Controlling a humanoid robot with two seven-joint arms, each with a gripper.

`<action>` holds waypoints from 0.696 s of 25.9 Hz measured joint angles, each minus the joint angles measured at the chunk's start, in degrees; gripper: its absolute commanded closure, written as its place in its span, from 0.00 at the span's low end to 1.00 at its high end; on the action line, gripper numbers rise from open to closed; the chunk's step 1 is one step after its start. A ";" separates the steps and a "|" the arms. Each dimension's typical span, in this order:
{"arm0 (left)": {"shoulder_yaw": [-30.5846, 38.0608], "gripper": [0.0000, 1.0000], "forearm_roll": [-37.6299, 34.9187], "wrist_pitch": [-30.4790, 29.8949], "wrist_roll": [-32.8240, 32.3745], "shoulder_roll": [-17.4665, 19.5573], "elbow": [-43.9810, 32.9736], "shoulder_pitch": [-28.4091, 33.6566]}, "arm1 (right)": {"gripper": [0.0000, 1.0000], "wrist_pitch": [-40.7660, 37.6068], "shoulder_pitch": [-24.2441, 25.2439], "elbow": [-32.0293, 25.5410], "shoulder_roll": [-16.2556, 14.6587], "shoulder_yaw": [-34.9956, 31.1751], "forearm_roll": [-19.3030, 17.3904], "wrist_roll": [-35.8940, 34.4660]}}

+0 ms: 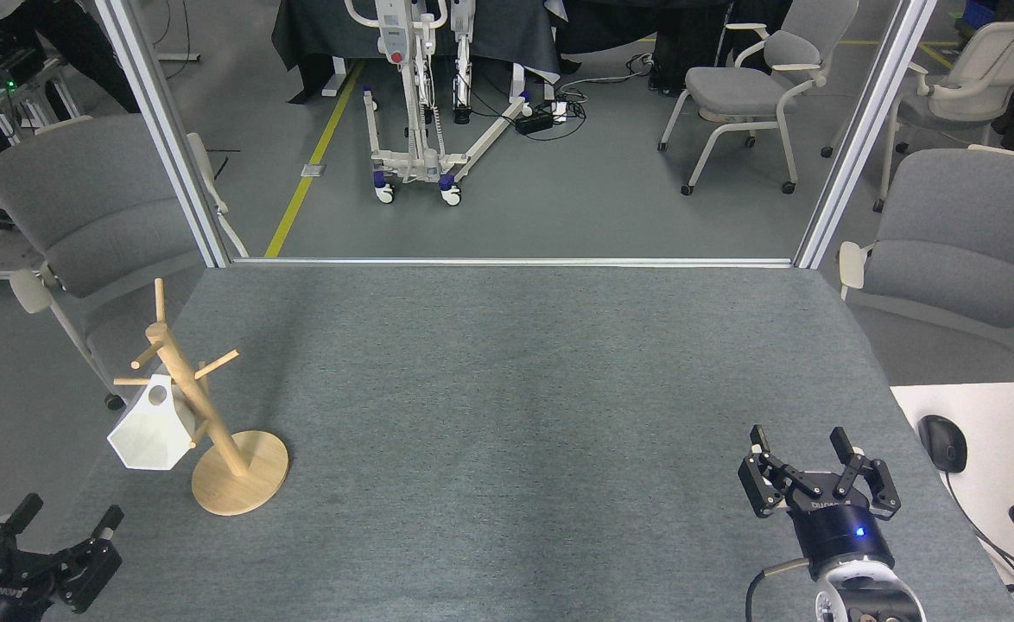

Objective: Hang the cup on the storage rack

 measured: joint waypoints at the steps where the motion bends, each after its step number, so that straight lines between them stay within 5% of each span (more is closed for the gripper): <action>1: 0.01 0.01 -0.01 -0.04 0.00 -1.32 -0.70 0.62 | 0.00 -0.04 0.03 -0.10 -0.01 0.02 0.00 0.00; 7: -1.59 0.01 -1.13 -0.04 -0.62 -11.53 -7.63 1.41 | 0.00 -0.11 0.10 -1.05 -0.05 0.23 0.00 -0.17; 12: -11.11 0.01 -2.22 0.86 -1.79 -17.50 -10.81 -0.40 | 0.00 -0.53 -0.29 -4.03 0.05 0.63 -0.19 4.38; 18: -26.64 0.01 -2.36 19.36 -4.52 -20.03 -9.79 -5.70 | 0.00 -1.71 -1.20 -4.97 2.15 2.94 -0.17 8.41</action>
